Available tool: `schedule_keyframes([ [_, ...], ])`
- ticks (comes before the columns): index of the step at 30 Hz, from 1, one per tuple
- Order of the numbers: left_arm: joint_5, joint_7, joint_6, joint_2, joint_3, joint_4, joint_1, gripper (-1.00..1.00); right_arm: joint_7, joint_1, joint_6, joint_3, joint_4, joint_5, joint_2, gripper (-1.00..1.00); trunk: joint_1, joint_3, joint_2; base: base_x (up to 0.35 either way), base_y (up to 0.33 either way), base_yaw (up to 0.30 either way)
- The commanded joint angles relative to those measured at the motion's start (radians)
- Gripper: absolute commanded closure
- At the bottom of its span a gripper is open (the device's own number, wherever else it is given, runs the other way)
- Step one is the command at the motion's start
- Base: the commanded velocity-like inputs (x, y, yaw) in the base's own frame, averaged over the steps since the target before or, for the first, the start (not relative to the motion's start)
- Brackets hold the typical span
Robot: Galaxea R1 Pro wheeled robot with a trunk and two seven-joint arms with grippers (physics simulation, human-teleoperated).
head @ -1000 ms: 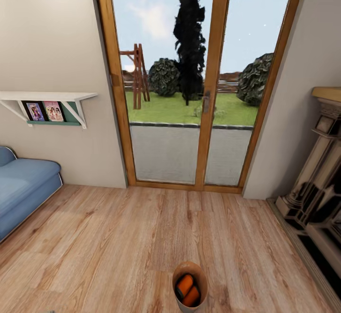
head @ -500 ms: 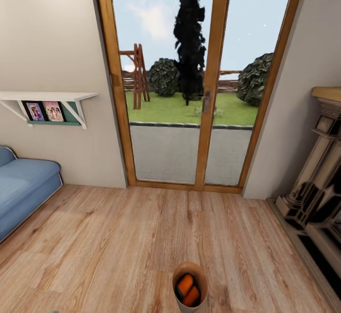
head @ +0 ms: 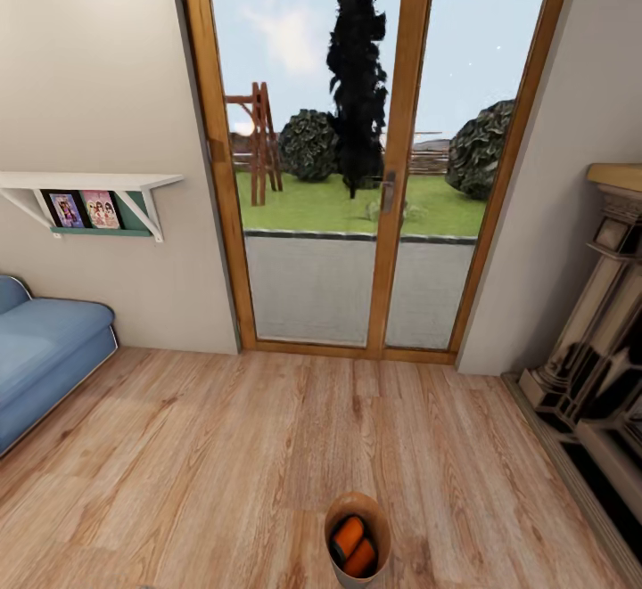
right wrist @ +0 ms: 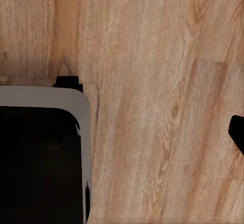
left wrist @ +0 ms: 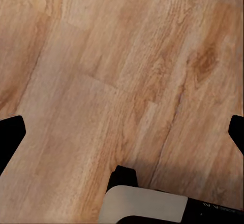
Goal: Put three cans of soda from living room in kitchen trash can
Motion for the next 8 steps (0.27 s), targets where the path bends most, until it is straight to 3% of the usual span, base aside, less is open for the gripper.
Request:
schedule_keyframes([
  [1,0.0,0.0,0.0,-0.002,0.0,0.0,0.0,-1.0,0.0,0.0,0.0,0.0,0.0,0.0,0.0,-1.0,0.0,0.0,0.0,0.0,0.0,0.0],
  [8,0.0,0.0,0.0,-0.008,0.0,0.0,0.0,-1.0,0.0,0.0,0.0,0.0,0.0,0.0,0.0,-1.0,0.0,0.0,0.0,0.0,0.0,0.0],
])
